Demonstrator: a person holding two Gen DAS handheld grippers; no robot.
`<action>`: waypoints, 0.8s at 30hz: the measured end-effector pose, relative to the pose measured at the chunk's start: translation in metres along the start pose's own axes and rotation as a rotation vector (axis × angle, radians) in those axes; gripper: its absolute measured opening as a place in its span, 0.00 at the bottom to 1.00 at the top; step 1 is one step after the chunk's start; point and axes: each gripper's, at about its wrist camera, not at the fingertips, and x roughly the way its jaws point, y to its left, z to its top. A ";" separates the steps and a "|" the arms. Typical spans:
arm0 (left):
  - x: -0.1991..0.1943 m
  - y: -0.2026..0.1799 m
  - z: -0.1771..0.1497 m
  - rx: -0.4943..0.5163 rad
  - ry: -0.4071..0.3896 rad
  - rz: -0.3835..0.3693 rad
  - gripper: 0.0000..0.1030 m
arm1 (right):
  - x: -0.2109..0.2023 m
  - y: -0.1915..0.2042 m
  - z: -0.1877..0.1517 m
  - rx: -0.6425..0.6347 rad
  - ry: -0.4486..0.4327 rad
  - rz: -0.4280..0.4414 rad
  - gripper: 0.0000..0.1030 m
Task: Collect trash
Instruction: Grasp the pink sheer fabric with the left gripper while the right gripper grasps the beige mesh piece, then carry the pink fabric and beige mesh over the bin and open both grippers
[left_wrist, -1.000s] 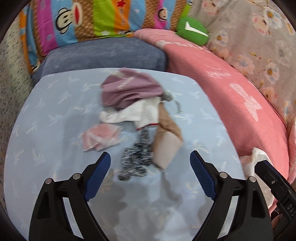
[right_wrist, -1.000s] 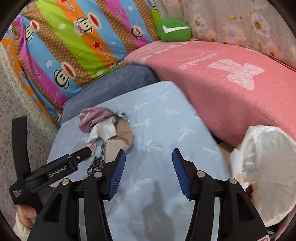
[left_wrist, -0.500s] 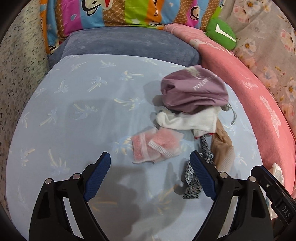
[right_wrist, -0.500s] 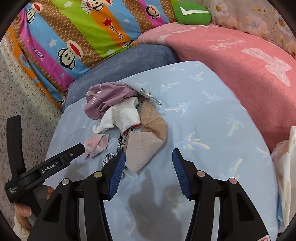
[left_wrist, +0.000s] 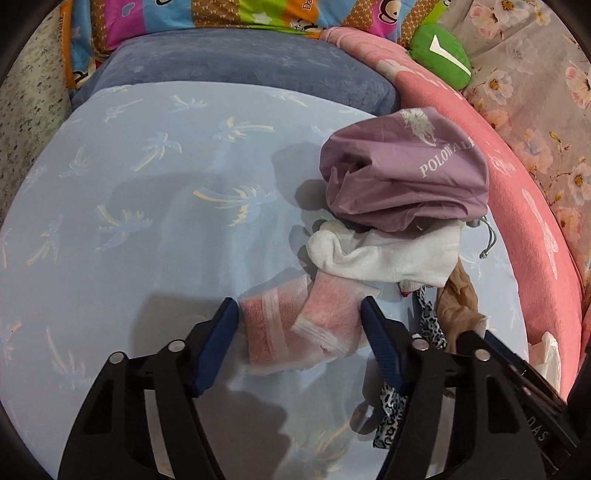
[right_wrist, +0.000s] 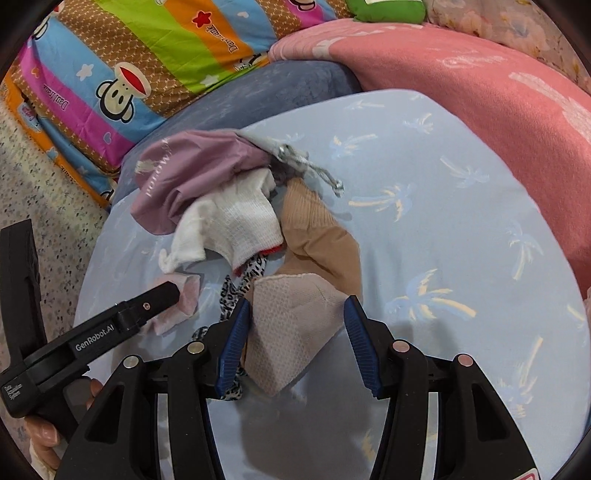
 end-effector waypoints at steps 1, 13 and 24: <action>0.000 0.000 0.000 0.007 0.003 -0.010 0.52 | 0.004 -0.002 -0.001 0.010 0.009 0.006 0.47; -0.016 -0.016 -0.003 0.052 -0.014 -0.067 0.19 | -0.013 0.006 -0.003 -0.019 -0.012 0.016 0.19; -0.061 -0.058 -0.004 0.121 -0.095 -0.118 0.18 | -0.098 0.004 0.002 -0.013 -0.155 0.057 0.19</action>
